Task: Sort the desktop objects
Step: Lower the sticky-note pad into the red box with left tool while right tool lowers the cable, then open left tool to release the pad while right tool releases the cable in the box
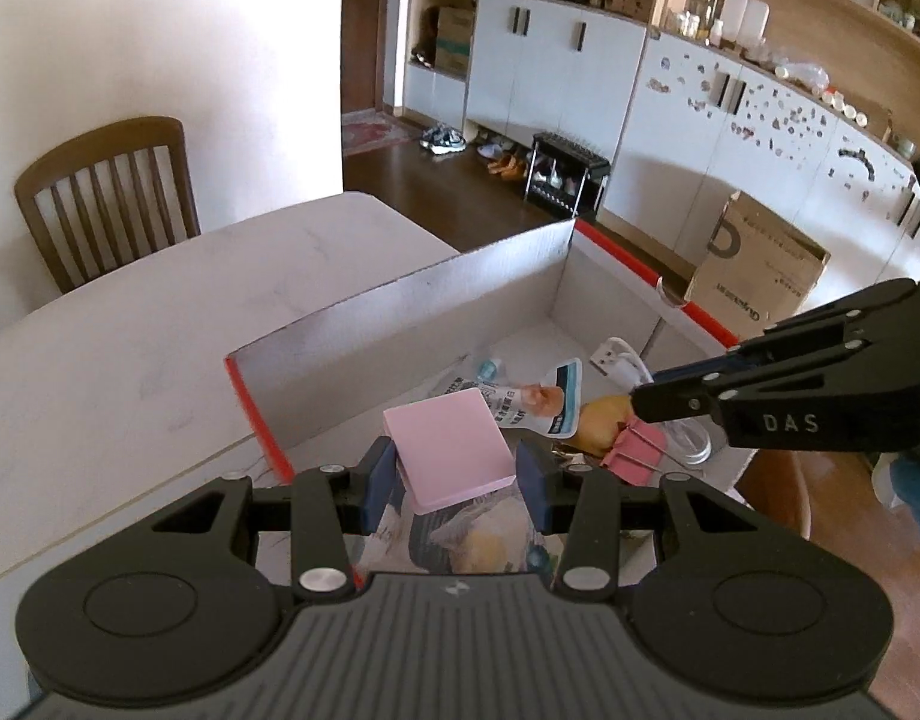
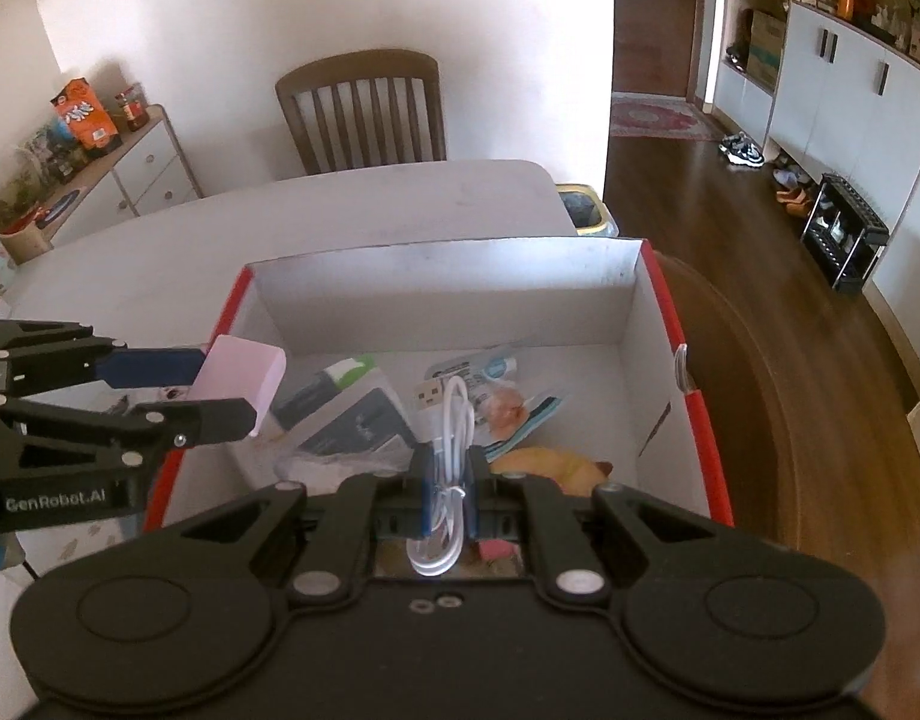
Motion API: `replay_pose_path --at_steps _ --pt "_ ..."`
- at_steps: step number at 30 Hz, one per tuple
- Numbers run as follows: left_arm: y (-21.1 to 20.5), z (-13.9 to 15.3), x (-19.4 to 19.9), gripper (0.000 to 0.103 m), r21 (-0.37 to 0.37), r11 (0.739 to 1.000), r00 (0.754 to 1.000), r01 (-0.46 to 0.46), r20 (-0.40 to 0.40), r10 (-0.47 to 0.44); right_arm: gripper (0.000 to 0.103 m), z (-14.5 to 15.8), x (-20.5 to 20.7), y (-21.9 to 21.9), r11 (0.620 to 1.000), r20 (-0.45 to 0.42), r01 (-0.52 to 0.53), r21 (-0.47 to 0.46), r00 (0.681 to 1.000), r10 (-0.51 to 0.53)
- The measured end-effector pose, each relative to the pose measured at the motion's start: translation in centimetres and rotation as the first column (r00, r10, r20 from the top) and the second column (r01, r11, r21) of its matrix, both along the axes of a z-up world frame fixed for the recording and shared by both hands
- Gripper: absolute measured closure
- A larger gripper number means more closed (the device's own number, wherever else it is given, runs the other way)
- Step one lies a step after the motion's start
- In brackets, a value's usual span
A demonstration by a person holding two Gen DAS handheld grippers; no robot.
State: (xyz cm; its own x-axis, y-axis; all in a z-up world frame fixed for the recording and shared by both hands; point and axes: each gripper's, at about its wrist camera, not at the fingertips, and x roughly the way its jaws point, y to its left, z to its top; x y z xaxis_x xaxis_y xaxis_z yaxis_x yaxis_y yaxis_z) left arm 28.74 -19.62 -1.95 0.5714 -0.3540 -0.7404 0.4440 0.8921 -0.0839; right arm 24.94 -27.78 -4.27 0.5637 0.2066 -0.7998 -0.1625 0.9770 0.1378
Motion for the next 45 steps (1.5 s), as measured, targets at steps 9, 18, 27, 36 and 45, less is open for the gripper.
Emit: replay_pose_path --at_steps 9,18,27,36,45 --pt "-1.8 -2.0 2.6 0.060 0.036 0.999 0.999 0.035 -0.039 -0.034 0.094 -2.3 3.4 -0.7 1.000 -0.050 0.019 0.021 0.999 -0.017" --pt "-2.0 -4.4 4.3 0.060 0.061 0.998 0.995 0.025 -0.101 -0.019 0.094 -4.9 5.6 -0.8 0.999 -0.105 0.015 0.030 0.994 -0.012" --pt "-2.8 -5.6 4.8 0.060 0.081 0.995 0.989 0.063 -0.141 -0.051 0.094 -6.5 6.1 -0.5 1.000 -0.147 -0.003 0.022 0.989 0.006" --pt "-3.0 -6.3 4.8 0.062 0.087 0.993 0.984 0.075 -0.170 -0.059 0.091 -6.5 6.1 -0.5 1.000 -0.148 -0.007 0.026 0.989 0.010" --pt "-2.6 -5.5 4.1 0.055 0.074 0.996 0.988 0.058 -0.145 -0.047 0.078 -6.1 5.7 -0.9 0.999 -0.144 -0.007 0.039 0.990 0.012"
